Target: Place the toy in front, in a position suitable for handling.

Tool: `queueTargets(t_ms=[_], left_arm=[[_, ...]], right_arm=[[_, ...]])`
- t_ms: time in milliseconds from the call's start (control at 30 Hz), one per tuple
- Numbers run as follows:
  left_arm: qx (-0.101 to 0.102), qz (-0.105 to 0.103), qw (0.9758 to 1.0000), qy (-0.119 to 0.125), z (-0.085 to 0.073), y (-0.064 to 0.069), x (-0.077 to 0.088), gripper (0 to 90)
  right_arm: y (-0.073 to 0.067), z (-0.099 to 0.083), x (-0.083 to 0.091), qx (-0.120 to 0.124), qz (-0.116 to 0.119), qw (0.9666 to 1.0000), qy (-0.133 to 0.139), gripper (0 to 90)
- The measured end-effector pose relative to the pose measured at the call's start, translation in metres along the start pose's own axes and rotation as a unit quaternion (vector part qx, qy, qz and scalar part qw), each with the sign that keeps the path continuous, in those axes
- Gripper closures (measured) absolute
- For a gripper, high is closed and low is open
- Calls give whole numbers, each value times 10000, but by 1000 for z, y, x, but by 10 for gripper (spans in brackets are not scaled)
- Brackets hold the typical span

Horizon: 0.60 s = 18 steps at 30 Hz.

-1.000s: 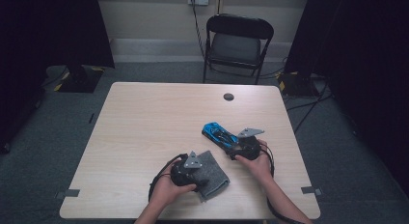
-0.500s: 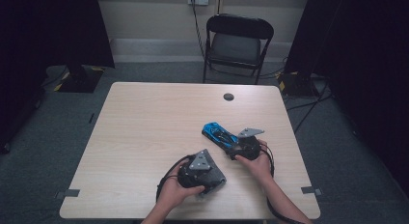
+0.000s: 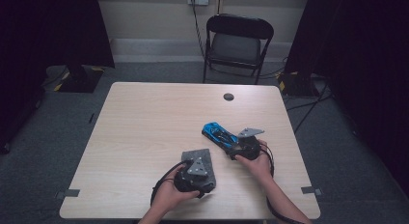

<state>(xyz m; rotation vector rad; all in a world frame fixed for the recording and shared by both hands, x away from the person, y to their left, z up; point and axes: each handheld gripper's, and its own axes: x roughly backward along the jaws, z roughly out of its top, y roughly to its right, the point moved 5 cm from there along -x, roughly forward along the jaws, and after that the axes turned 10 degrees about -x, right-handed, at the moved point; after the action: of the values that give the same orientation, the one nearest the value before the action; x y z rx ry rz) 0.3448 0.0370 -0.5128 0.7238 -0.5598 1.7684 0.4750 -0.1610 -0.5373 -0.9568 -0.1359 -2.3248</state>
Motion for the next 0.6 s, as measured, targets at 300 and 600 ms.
queueTargets(t_ms=[300,600], left_arm=[[383,550,9975,-200,-33,-27,31,480],[958,1075,9895,-131,-55,-53,53,429]], right_arm=[[0,0,0,-1,1,10000,1,262],[0,0,0,-4,1,10000,-3,262]])
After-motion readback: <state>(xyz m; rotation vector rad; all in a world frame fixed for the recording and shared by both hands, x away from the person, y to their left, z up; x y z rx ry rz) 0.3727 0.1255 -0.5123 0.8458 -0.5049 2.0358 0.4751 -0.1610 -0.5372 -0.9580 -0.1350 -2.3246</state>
